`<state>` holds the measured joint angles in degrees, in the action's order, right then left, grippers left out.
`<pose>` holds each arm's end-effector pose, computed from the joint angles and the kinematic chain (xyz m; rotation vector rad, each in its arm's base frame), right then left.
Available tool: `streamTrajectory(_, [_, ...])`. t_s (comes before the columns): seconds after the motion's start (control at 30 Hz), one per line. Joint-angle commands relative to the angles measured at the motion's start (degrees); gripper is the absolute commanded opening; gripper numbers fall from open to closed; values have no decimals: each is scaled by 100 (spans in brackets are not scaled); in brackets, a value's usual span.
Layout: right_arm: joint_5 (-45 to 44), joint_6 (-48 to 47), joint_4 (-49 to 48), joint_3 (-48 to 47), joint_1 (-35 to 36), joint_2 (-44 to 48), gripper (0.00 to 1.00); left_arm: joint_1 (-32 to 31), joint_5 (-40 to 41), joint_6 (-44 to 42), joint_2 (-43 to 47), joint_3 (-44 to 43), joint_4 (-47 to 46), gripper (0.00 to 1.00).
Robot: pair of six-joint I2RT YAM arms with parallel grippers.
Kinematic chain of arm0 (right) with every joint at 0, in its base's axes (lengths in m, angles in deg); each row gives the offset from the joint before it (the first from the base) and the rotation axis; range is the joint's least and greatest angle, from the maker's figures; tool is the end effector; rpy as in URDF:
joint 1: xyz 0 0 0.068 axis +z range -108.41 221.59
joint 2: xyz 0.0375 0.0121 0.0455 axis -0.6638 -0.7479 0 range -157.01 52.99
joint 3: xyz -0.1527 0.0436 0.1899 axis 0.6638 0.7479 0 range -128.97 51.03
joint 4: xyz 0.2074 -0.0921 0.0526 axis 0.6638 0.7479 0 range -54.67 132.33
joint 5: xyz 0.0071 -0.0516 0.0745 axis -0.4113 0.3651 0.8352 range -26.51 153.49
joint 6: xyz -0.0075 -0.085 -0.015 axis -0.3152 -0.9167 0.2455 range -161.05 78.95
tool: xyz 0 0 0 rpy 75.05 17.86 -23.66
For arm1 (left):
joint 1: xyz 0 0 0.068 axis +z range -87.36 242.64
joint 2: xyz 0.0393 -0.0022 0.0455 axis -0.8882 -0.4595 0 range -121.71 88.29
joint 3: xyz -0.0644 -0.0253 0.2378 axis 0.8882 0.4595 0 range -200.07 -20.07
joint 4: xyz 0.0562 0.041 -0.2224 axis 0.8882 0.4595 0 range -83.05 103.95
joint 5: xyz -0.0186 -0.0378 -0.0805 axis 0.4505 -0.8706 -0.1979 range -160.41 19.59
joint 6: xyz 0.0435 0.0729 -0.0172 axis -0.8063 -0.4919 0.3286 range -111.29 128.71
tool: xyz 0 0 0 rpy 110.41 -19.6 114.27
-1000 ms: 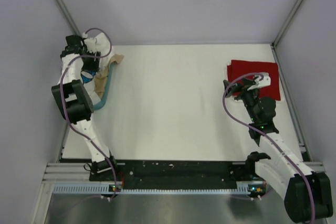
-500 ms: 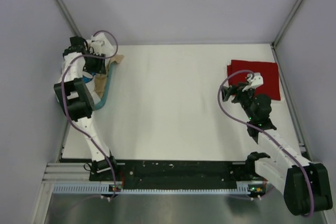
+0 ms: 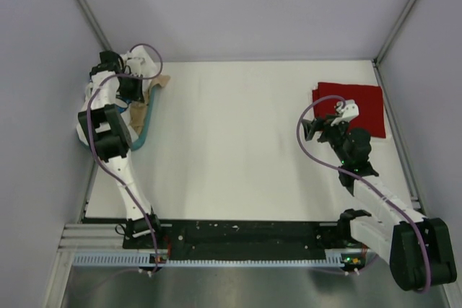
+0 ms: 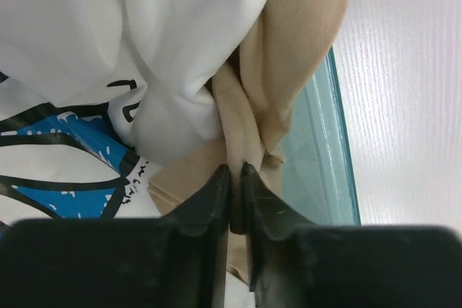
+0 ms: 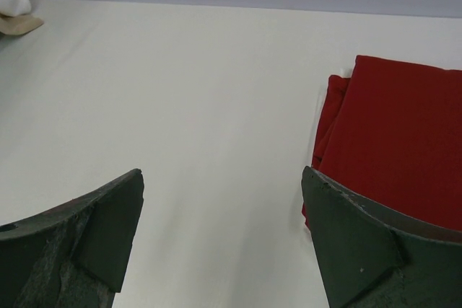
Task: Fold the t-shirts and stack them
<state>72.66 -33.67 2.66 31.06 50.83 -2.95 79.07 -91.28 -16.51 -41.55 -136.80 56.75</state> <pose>0.2397 0.0515 0.2245 -0.1503 1.6324 0.3527 0.4500 0.1041 0.1764 0.3101 2.5501 -0.2219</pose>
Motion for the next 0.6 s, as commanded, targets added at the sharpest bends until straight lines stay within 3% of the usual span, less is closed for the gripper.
streamTrajectory(0.0, [50, -114, -302, -324, -1, -22, 88, -43, 47, 51, -15, -307, 100, 0])
streamTrajectory(0.23, [94, -122, -223, -385, 8, 31, 88, -43, 91, 130, 914, -202, 56, 0])
streamTrajectory(0.4, [103, -105, -170, -359, -1, 145, 88, -34, 345, 113, 2443, 272, -216, 0])
streamTrajectory(0.57, [164, -87, -126, -350, -1, 329, 88, -8, 1258, 26, 4209, 536, -1110, 0])
